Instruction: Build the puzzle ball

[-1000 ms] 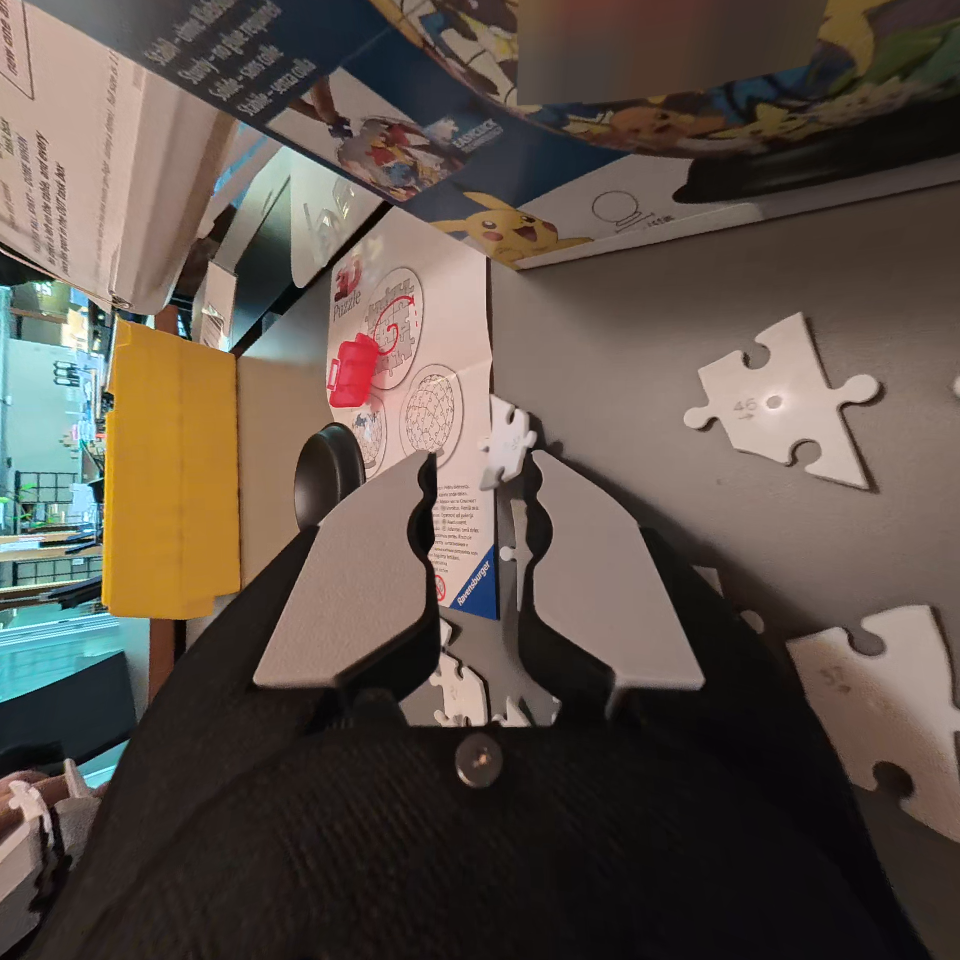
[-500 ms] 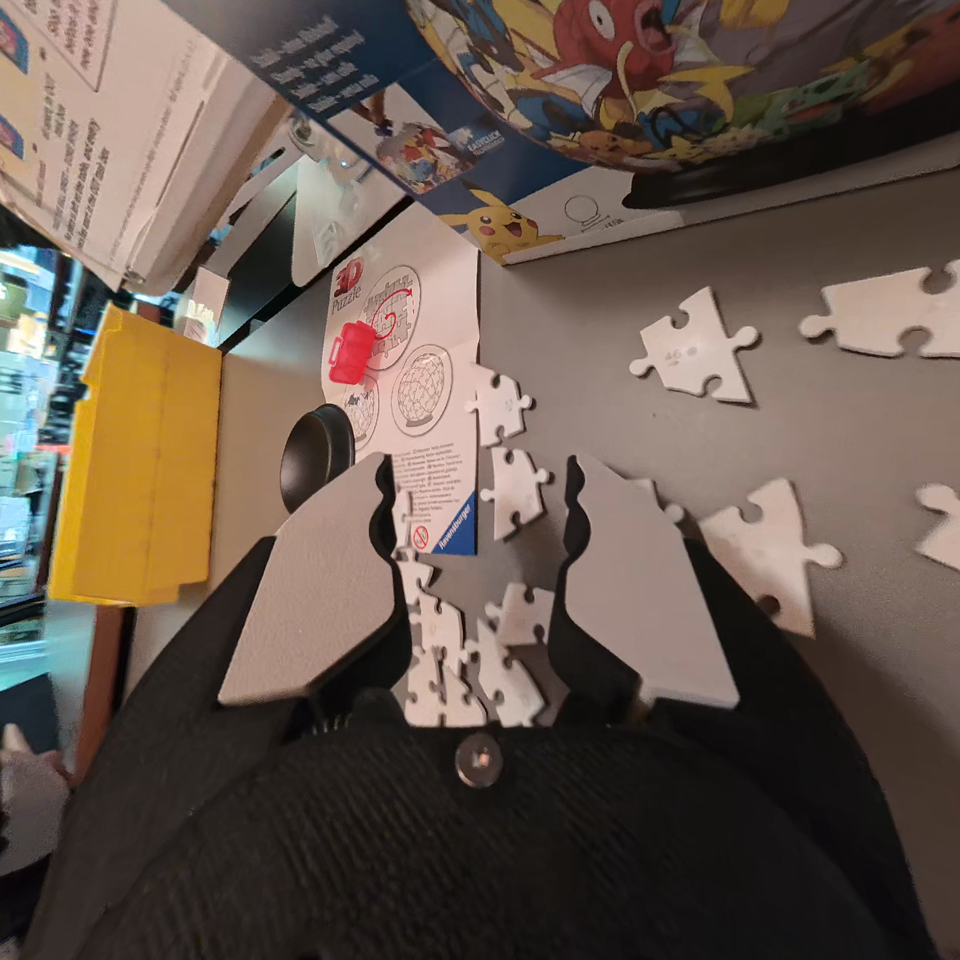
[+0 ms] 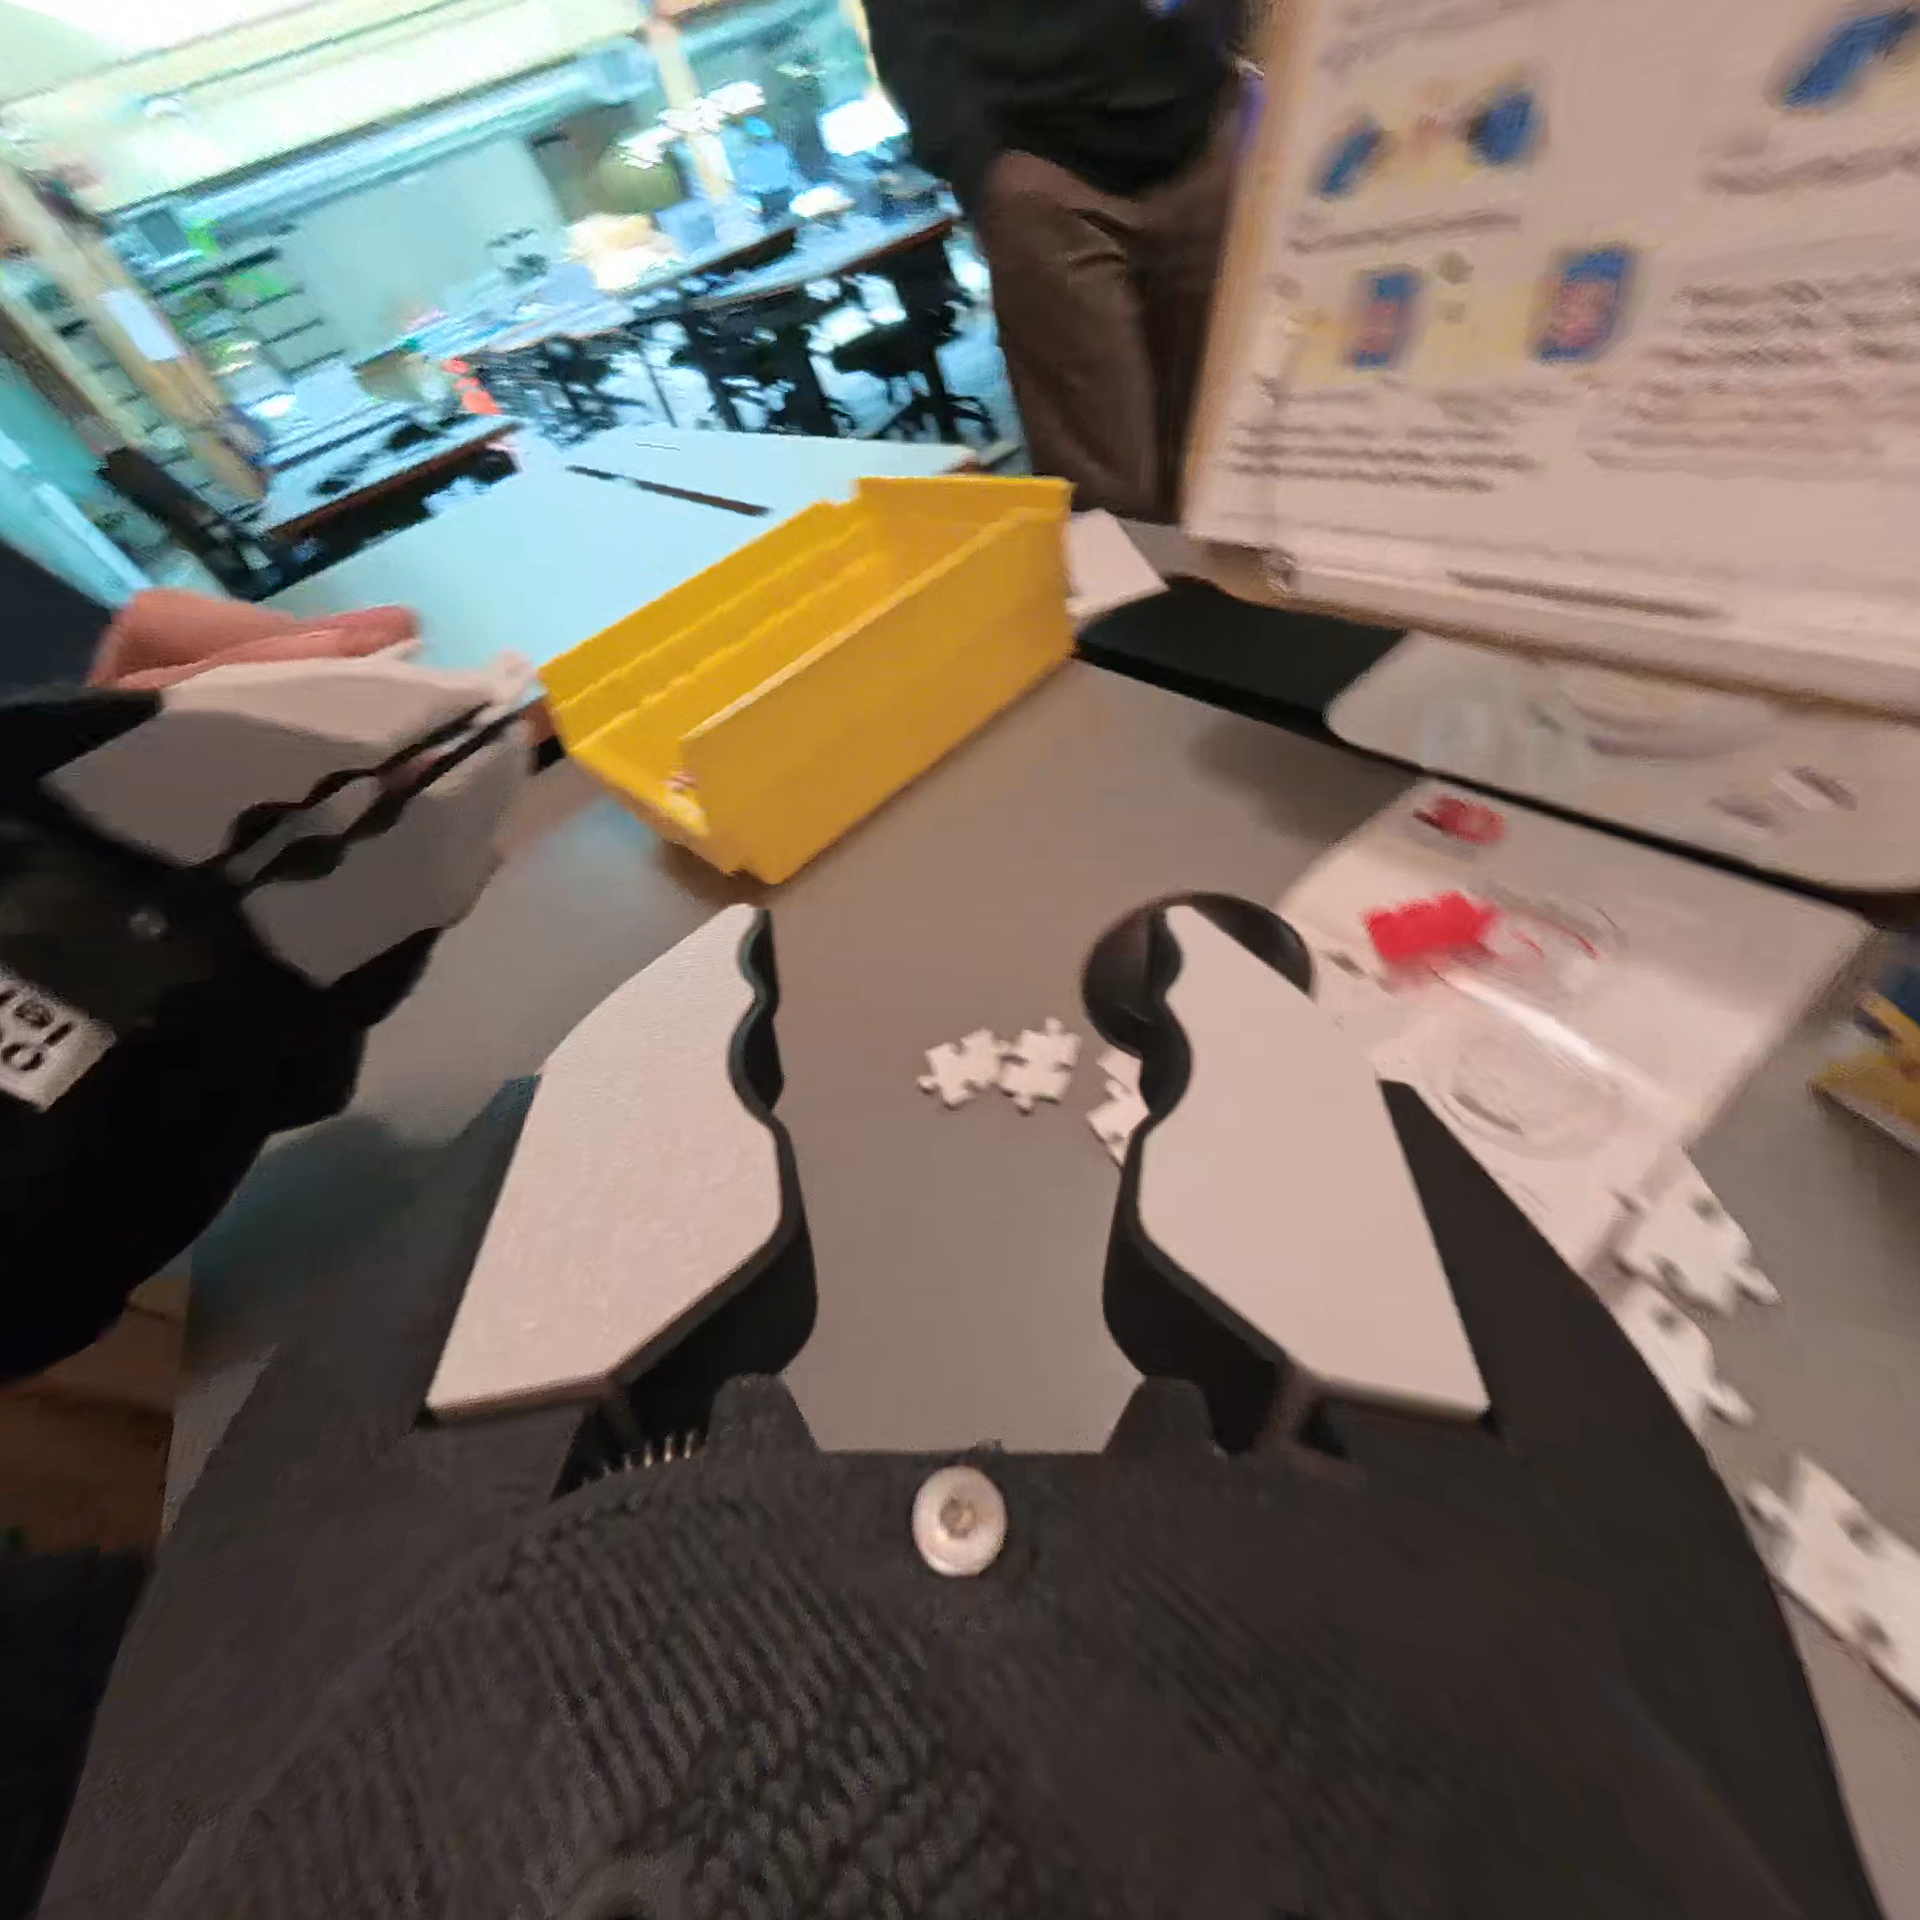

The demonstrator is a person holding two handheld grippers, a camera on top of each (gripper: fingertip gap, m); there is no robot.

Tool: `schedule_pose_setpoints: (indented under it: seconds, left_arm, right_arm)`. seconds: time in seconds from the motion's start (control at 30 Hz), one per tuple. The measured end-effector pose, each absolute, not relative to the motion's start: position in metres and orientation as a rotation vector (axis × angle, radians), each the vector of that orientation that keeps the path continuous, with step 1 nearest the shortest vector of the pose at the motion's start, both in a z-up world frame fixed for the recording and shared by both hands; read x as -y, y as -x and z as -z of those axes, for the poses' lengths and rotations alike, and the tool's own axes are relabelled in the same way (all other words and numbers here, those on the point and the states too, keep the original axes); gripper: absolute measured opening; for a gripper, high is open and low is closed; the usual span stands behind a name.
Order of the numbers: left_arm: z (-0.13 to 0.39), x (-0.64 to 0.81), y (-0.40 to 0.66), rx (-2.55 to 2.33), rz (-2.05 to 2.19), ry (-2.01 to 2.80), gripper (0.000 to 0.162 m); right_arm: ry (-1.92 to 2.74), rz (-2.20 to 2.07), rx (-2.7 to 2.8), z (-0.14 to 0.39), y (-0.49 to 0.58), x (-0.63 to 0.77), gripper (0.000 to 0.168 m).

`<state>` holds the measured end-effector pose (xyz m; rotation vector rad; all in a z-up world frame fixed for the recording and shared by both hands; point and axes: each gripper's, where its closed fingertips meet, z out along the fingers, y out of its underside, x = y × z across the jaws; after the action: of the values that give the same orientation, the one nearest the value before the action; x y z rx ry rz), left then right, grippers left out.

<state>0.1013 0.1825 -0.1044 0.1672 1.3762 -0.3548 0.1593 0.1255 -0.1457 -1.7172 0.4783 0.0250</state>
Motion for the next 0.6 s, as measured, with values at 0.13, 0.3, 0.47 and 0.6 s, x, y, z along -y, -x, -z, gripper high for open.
schedule_pose_setpoints:
  seconds: [0.13, 0.3, 0.47, 0.6]
  left_arm:
    - [0.093, -0.172, -0.098, -1.359, 0.458, -0.12, 0.001]
    - [0.088, -0.165, -0.096, -1.351, 0.525, -0.099, 0.002]
    - [0.081, -0.16, -0.097, -1.286, 0.47, -0.16, 0.001]
    - [0.077, -0.158, -0.092, -1.243, 0.409, -0.253, 0.001]
  right_arm:
    - [1.615, -0.125, -0.347, 0.123, -0.126, -0.15, 0.054]
    - [1.565, -0.236, -0.282, 0.109, -0.106, -0.156, 0.047]
    - [1.563, -0.257, -0.211, 0.102, -0.096, -0.162, 0.041]
    - [1.447, -0.399, -0.175, 0.082, -0.09, -0.155, 0.038]
